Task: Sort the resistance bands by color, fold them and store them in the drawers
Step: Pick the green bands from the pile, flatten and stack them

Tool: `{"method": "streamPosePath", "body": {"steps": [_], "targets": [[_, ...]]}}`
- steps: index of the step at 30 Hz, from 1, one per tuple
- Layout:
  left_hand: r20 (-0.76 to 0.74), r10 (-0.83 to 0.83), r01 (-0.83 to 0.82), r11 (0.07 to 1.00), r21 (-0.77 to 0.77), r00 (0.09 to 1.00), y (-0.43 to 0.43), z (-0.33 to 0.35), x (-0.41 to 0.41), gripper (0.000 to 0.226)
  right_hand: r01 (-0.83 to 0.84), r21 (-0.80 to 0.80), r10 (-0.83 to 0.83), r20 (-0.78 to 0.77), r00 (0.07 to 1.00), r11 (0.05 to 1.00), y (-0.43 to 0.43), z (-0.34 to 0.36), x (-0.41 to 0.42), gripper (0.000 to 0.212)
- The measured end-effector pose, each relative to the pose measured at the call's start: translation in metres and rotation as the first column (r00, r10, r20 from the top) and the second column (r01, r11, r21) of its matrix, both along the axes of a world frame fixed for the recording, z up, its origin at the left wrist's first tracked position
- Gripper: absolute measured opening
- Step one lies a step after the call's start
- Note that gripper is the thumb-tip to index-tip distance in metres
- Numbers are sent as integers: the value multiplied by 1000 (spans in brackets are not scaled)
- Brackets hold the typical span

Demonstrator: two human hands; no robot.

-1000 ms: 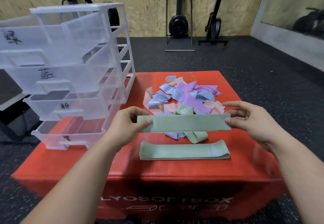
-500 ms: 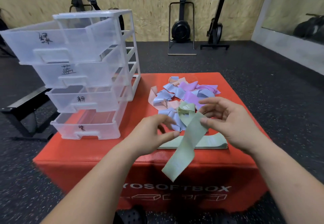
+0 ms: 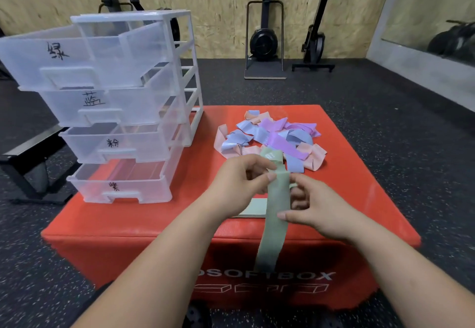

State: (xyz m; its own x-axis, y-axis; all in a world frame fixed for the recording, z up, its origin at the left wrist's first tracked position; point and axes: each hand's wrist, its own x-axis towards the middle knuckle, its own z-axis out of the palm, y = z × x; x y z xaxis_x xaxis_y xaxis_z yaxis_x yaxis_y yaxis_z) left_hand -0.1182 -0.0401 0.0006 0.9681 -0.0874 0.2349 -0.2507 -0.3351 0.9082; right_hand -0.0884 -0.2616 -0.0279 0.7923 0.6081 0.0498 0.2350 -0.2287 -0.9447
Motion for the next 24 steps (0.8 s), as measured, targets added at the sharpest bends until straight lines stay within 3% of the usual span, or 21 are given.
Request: {"method": "streamPosePath", "body": {"steps": [2, 5, 7, 12, 16, 24], "targets": [[-13, 11, -10, 999, 39, 1000, 7, 2, 3, 13, -52, -70, 50, -29, 998, 996, -4, -10, 4, 50], [16, 80, -81, 978, 194, 997, 27, 0, 7, 8, 12, -11, -13, -63, 998, 1000, -8, -14, 11, 40], [39, 209, -213, 955, 207, 977, 34, -4, 9, 12, 8, 32, -4, -118, 993, 999, -10, -12, 13, 38], [-53, 481, -484, 872, -73, 875, 46, -9, 10, 11, -191, -143, 164, -183, 969, 971, -23, -9, 17, 46], [-177, 514, -540, 826, -162, 839, 58, -15, 6, 9, -68, -154, 43, -162, 986, 986, -36, -6, 29, 37], [-253, 590, -626, 775, -87, 767, 71, -28, 2, 10, 171, -209, -171, 15, 985, 963, -65, 0, 47, 21]]}}
